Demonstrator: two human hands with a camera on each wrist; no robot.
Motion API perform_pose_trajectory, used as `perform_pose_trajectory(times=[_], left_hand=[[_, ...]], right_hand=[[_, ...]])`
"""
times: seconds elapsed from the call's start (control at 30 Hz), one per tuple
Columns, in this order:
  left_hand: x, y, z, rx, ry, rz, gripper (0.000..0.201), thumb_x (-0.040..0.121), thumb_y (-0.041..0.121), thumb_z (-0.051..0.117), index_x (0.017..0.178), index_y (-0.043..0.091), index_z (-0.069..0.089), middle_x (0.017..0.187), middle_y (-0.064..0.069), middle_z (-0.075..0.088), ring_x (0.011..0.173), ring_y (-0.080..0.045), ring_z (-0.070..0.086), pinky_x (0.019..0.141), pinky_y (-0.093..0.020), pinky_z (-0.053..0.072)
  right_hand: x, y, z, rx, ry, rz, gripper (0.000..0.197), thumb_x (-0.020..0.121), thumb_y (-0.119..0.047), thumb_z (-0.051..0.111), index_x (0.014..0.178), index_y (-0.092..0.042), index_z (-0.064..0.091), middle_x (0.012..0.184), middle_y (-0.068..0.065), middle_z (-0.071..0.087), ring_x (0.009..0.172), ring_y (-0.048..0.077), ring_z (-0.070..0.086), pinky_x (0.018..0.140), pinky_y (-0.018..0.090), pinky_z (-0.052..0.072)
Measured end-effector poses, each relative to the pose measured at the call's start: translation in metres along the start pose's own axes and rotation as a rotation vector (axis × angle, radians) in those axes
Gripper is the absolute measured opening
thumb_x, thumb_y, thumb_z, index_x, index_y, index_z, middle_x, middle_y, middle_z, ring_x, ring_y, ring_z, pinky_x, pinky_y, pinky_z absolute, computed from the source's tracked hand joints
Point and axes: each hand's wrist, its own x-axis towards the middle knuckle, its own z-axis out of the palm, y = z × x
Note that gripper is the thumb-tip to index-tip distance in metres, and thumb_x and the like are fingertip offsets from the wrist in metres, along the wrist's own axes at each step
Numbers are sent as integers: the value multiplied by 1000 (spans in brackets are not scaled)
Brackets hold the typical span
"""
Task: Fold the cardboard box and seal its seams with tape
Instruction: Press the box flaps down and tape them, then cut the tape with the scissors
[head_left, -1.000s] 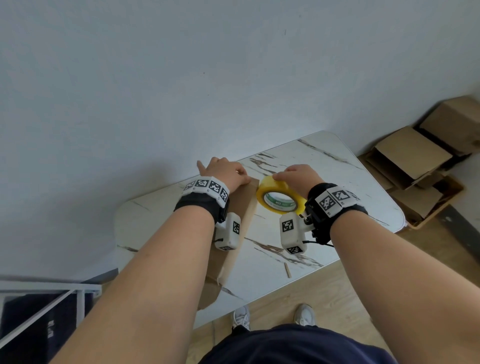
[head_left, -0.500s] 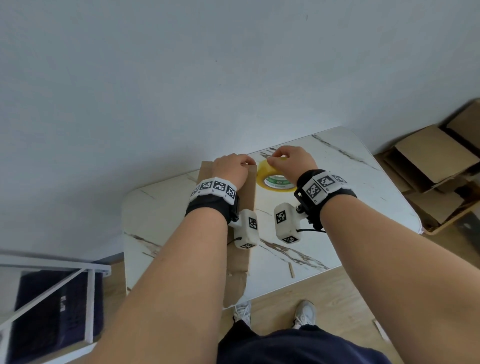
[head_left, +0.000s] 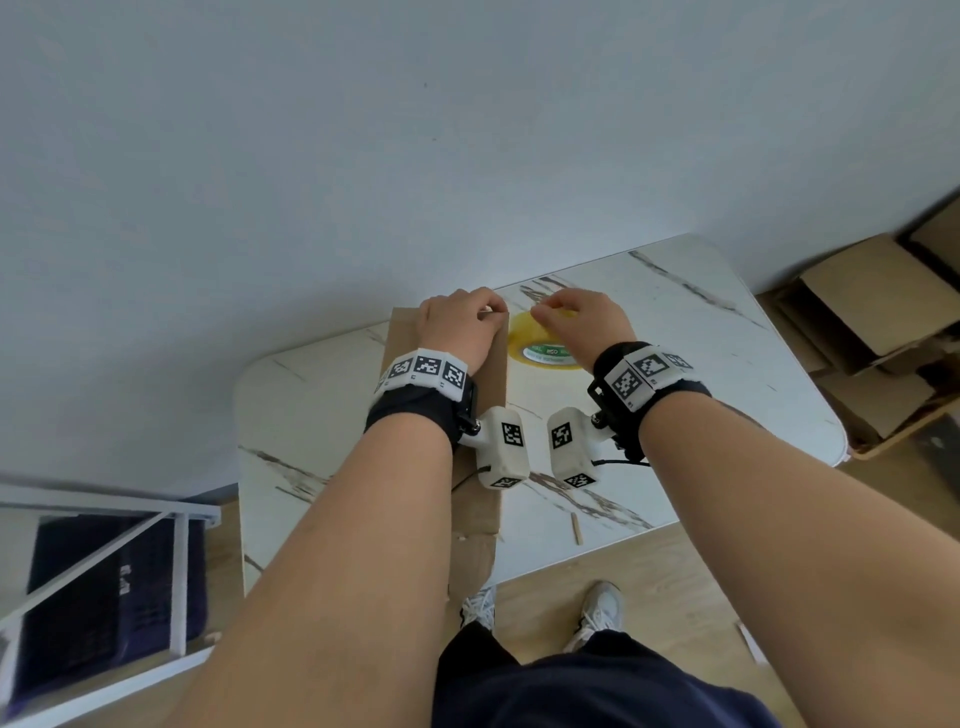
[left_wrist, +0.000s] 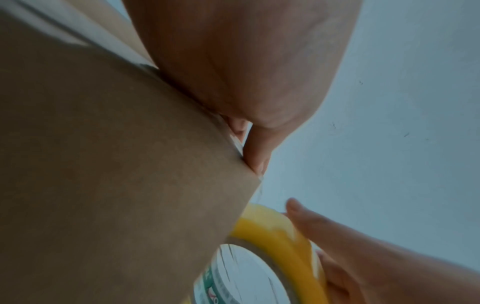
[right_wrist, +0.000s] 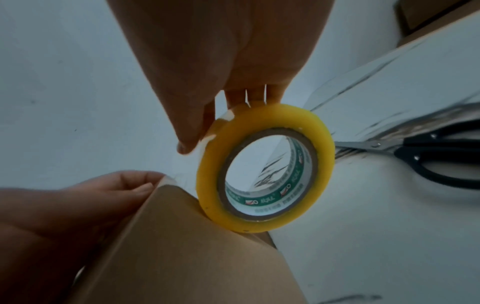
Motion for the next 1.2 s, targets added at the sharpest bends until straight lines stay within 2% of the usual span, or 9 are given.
perform_pose_trajectory(times=[0.1, 0.23, 0.47, 0.57, 0.7, 0.8, 0.93, 1.07, 1.2], left_hand=[[-1, 1, 1, -28, 12, -12, 23, 94, 27, 45, 100, 37, 65, 106, 2, 62, 108, -21, 54, 104, -32, 26], [0, 1, 6, -72, 50, -61, 21, 91, 26, 48, 89, 40, 63, 106, 4, 62, 108, -20, 54, 104, -31, 25], [1, 2, 9, -131, 87, -98, 13, 88, 33, 54, 91, 36, 67, 104, 6, 62, 109, -19, 51, 106, -30, 24], [0, 1, 8, -206, 97, -96, 10, 87, 32, 58, 88, 37, 67, 106, 4, 63, 112, -17, 51, 110, -33, 27], [-1, 2, 9, -207, 91, -119, 15, 90, 30, 55, 96, 31, 69, 110, 3, 61, 106, -16, 42, 110, -35, 25], [-1, 2, 9, -209, 98, -117, 16, 91, 29, 54, 97, 30, 69, 110, 4, 61, 97, -10, 33, 109, -35, 26], [-2, 3, 9, -232, 106, -128, 14, 90, 30, 55, 93, 32, 68, 109, 3, 62, 111, -17, 47, 109, -37, 29], [-2, 6, 6, -155, 95, -145, 15, 91, 33, 54, 96, 32, 68, 110, 4, 63, 112, -19, 50, 108, -33, 26], [2, 8, 3, -128, 60, -197, 13, 91, 32, 53, 91, 33, 65, 109, 3, 65, 108, -21, 56, 108, -37, 30]], right_hand=[[-5, 18, -4, 95, 191, 63, 30, 96, -33, 48, 117, -19, 64, 120, 6, 62, 112, 23, 56, 90, 30, 43], [-18, 55, -8, 32, 309, 233, 27, 97, -20, 42, 113, -13, 62, 112, 9, 65, 102, 27, 59, 75, 26, 39], [-24, 101, -1, -268, 87, 492, 21, 91, -15, 48, 106, -7, 60, 106, 14, 65, 93, 31, 59, 70, 31, 42], [-24, 111, 1, -310, 49, 498, 25, 89, -22, 54, 103, -1, 60, 106, 19, 65, 99, 37, 62, 74, 37, 47], [-26, 117, 4, -373, 16, 491, 28, 89, -29, 59, 92, -2, 59, 95, 17, 65, 90, 35, 62, 67, 34, 46], [-28, 113, 4, -376, 10, 506, 34, 93, -28, 55, 68, -6, 45, 70, 8, 53, 71, 29, 54, 60, 32, 43], [-30, 107, 4, -254, -20, 541, 44, 92, -33, 55, 57, -10, 42, 53, 3, 44, 45, 18, 41, 42, 23, 29], [-30, 86, -7, -21, -10, 493, 32, 86, -22, 59, 58, -8, 52, 52, 4, 44, 50, 23, 41, 46, 23, 29], [-27, 58, -20, 143, 47, 382, 9, 80, -19, 64, 84, -11, 67, 75, 8, 63, 70, 26, 57, 70, 35, 51]])
